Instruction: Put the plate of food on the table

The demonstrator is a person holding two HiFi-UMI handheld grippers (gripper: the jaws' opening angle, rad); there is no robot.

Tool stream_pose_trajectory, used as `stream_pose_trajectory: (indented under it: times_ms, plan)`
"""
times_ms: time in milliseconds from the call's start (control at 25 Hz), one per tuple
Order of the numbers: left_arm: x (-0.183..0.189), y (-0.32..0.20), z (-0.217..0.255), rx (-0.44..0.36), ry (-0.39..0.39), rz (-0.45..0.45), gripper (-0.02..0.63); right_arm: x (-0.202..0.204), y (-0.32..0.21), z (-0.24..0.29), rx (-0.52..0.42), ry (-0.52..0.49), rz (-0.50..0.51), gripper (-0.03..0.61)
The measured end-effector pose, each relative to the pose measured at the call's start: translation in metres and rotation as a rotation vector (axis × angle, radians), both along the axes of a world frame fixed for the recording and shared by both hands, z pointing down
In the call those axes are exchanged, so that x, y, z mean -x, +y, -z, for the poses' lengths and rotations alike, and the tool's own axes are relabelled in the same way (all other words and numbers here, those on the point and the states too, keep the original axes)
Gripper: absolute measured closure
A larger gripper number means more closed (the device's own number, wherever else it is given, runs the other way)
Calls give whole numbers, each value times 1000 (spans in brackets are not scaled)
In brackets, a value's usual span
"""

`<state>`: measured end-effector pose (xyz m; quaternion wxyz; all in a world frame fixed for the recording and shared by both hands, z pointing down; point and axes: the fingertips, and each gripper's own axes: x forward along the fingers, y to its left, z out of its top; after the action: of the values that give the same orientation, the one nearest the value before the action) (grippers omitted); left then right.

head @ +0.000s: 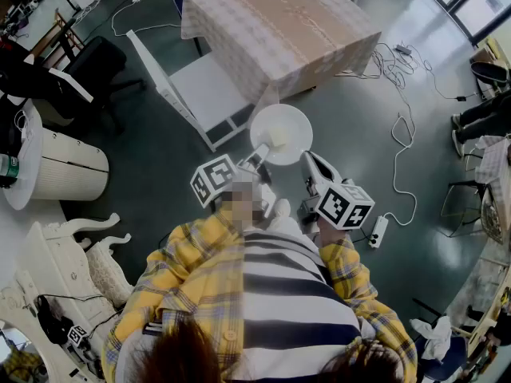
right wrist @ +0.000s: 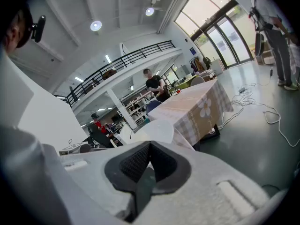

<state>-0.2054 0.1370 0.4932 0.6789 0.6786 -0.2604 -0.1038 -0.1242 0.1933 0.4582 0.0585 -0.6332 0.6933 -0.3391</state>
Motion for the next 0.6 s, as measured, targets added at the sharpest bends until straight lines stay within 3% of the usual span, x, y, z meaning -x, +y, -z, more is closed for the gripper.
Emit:
stream_pose_trajectory:
  times_ms: [600]
  plan:
    - [2, -7, -4, -4, -7, 13, 603, 2, -10, 2, -7, 14, 17, 581]
